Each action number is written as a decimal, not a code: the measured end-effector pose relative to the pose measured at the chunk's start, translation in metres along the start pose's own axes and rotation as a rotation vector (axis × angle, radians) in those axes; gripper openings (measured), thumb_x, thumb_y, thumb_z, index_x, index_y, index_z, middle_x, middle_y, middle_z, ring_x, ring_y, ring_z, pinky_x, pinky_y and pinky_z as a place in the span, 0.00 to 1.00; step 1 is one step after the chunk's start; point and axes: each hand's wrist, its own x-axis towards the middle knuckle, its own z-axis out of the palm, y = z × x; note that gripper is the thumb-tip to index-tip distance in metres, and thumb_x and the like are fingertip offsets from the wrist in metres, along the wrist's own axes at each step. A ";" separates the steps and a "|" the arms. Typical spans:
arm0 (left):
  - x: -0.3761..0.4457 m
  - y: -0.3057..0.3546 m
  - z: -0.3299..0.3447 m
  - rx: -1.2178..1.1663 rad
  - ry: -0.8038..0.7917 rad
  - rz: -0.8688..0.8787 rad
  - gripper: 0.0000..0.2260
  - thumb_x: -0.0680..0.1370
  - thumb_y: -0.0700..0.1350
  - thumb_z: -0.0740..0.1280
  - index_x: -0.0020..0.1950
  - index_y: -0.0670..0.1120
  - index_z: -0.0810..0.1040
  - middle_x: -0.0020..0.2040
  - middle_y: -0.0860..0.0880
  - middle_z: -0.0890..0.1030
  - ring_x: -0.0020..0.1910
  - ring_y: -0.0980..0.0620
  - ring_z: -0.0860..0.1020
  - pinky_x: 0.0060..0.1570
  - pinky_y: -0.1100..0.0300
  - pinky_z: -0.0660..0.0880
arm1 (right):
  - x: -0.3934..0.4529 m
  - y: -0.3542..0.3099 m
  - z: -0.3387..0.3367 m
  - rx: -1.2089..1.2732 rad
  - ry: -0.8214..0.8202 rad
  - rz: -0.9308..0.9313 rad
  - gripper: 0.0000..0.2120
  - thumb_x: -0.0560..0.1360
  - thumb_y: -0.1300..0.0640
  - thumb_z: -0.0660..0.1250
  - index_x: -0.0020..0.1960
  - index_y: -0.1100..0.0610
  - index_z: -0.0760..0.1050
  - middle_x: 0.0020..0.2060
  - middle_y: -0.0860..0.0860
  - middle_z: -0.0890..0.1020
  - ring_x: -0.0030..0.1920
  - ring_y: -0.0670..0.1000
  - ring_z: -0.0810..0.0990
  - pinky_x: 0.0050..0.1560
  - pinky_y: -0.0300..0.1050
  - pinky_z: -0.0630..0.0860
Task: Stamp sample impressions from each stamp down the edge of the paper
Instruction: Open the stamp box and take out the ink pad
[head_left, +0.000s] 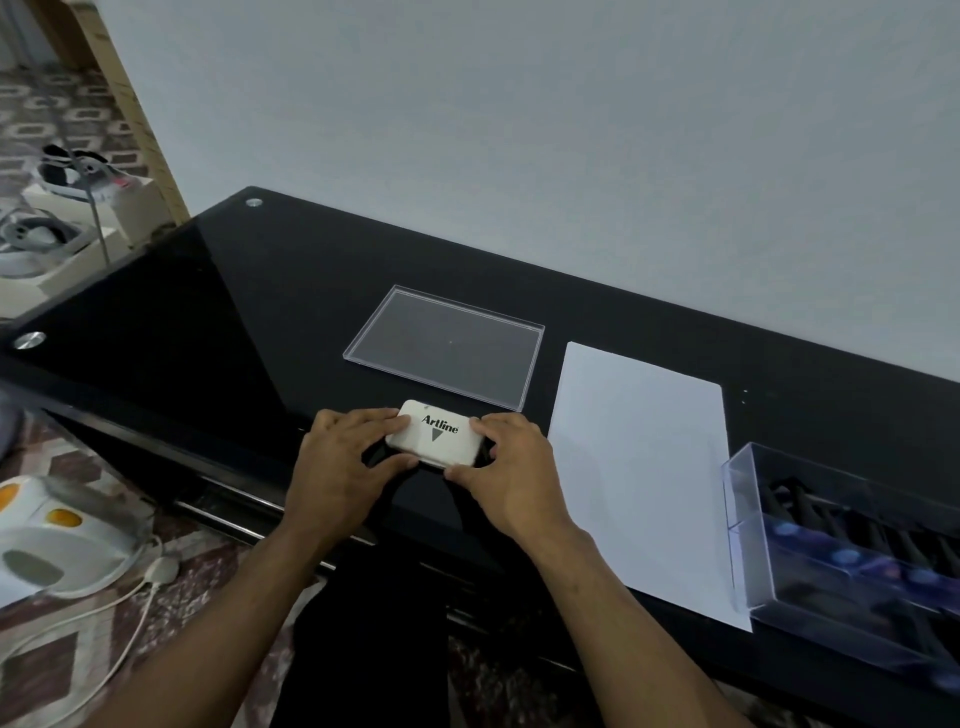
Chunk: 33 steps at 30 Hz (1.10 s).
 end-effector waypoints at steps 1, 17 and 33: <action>0.000 -0.001 0.000 -0.007 0.001 0.000 0.22 0.70 0.56 0.77 0.63 0.58 0.82 0.62 0.63 0.79 0.56 0.58 0.68 0.59 0.52 0.72 | 0.000 0.000 -0.001 0.006 -0.002 0.001 0.32 0.65 0.50 0.80 0.67 0.54 0.76 0.61 0.45 0.76 0.59 0.47 0.73 0.62 0.44 0.74; -0.005 -0.002 -0.003 -0.173 0.001 -0.103 0.39 0.68 0.49 0.81 0.77 0.56 0.68 0.51 0.62 0.79 0.53 0.65 0.71 0.52 0.65 0.68 | 0.015 -0.001 -0.027 0.184 -0.046 0.062 0.20 0.75 0.34 0.64 0.45 0.50 0.80 0.38 0.43 0.82 0.39 0.42 0.81 0.39 0.37 0.76; -0.005 -0.005 -0.004 -0.067 0.025 -0.022 0.30 0.69 0.51 0.80 0.69 0.48 0.78 0.52 0.57 0.79 0.52 0.55 0.73 0.51 0.68 0.68 | 0.043 -0.005 -0.002 0.257 0.239 0.234 0.11 0.78 0.58 0.68 0.37 0.51 0.78 0.34 0.49 0.82 0.37 0.49 0.82 0.38 0.53 0.83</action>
